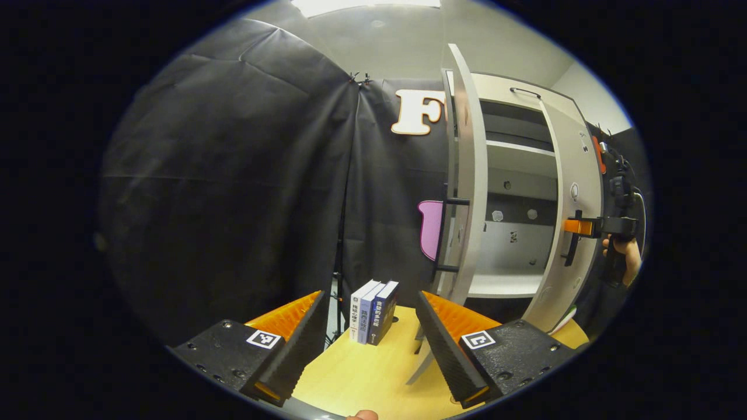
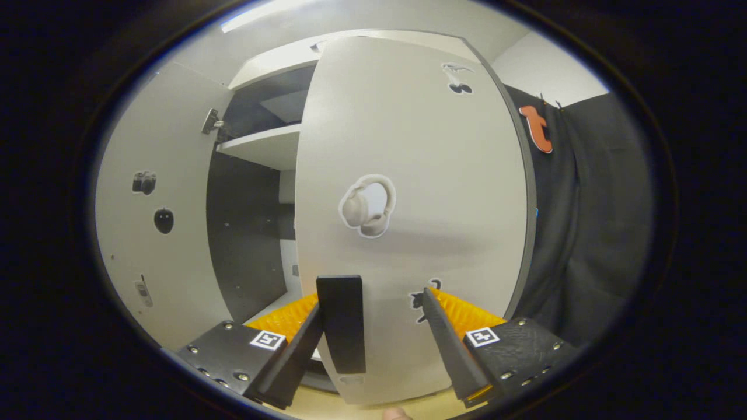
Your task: Grasp the bottle in the cabinet with the left hand and place it on the coaster, then close the right door with the right hand and the left door with the left hand.
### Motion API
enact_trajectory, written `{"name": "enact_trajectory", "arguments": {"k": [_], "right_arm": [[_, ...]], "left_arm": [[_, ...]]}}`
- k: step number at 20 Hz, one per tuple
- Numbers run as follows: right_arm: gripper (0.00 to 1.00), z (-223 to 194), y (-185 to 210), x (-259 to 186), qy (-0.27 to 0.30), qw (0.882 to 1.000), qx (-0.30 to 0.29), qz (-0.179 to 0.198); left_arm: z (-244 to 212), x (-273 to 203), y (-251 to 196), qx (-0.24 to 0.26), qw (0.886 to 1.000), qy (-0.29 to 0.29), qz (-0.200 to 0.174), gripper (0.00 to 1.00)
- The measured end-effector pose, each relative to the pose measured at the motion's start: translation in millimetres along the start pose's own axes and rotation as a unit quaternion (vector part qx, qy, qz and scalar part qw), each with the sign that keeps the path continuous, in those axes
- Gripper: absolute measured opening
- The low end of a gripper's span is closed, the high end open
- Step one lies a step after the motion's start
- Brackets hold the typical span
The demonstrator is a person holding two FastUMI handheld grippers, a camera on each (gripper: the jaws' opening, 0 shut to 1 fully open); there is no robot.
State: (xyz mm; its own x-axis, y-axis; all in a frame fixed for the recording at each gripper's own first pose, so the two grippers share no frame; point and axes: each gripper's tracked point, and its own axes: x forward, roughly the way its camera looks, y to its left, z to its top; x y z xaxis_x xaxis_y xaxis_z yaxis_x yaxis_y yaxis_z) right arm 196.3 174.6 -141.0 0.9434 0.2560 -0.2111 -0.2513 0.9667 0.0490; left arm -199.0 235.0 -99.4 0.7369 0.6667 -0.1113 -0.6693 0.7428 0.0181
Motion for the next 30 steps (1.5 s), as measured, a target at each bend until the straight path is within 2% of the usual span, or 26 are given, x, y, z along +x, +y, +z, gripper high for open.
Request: {"name": "enact_trajectory", "arguments": {"k": [1,3,5,6,9,22,28,30], "right_arm": [[0.97,-1,1,2,-0.001,1.000,0.002,-0.002],[0.94,-1,1,6,0.000,1.000,0.002,-0.006],[0.94,-2,3,8,-0.001,1.000,0.000,-0.010],[0.94,-1,3,9,-0.002,1.000,-0.002,-0.012],[0.94,-1,5,15,-0.003,1.000,-0.003,-0.015],[0.96,-2,9,40,-0.006,1.000,0.009,-0.027],[0.96,0,7,43,-0.011,0.999,0.008,-0.036],[0.97,0,7,44,-0.009,0.999,0.009,-0.038]], "left_arm": [[2,1,-1,0.002,1.000,0.001,0.002,0.93],[7,0,-4,0.005,1.000,0.001,0.003,0.97],[14,-3,-4,0.007,1.000,0.001,0.006,0.96],[8,-1,-3,0.007,1.000,0.002,0.008,0.93],[7,-2,-2,0.002,1.000,0.001,0.009,0.97],[4,-10,13,0.006,0.999,0.004,0.041,0.94],[6,-5,12,0.008,0.999,0.007,0.041,0.94],[10,1,9,0.010,0.999,0.006,0.034,0.97]]}}
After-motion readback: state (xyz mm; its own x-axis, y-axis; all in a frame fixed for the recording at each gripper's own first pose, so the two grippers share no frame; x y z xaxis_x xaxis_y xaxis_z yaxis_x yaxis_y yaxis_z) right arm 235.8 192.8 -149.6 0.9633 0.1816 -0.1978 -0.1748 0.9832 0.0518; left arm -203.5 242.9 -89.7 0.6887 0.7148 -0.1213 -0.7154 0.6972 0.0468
